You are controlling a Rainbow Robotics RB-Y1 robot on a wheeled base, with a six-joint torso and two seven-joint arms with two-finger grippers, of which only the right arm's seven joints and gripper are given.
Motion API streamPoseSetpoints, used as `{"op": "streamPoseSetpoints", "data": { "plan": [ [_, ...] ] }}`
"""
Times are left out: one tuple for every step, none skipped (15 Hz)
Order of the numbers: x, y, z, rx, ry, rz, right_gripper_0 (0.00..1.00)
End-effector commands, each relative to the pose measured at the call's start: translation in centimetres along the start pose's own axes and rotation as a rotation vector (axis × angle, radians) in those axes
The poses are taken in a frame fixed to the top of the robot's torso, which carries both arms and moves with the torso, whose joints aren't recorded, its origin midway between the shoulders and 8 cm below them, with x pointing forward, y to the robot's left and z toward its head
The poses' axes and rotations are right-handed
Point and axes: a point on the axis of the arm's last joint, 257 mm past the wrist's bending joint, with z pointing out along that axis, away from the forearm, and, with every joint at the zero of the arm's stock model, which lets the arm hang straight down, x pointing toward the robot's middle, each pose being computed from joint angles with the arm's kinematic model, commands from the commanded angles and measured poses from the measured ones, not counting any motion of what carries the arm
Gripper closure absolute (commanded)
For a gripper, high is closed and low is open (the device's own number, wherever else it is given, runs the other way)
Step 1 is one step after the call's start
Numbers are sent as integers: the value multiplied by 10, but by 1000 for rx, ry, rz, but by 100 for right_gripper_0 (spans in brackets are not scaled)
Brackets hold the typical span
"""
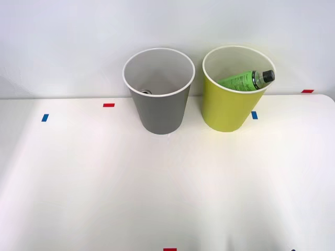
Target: Put cans in the gray bin, plastic bottles in the light green bin
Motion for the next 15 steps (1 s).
{"op": "streamPoseSetpoints", "data": {
  "plan": [
    [0, 0, 0, 0, 0, 0, 0],
    [0, 0, 0, 0, 0, 0, 0],
    [0, 0, 0, 0, 0, 0, 0],
    [0, 0, 0, 0, 0, 0, 0],
    [0, 0, 0, 0, 0, 0, 0],
    [0, 0, 0, 0, 0, 0, 0],
    [0, 0, 0, 0, 0, 0, 0],
    [0, 0, 0, 0, 0, 0, 0],
    [0, 0, 0, 0, 0, 0, 0],
    [0, 0, 0, 0, 0, 0, 0],
    [0, 0, 0, 0, 0, 0, 0],
    [0, 0, 0, 0, 0, 0, 0],
    [0, 0, 0, 0, 0, 0, 0],
    [0, 0, 0, 0, 0, 0, 0],
    [0, 0, 0, 0, 0, 0, 0]
  ]
}}
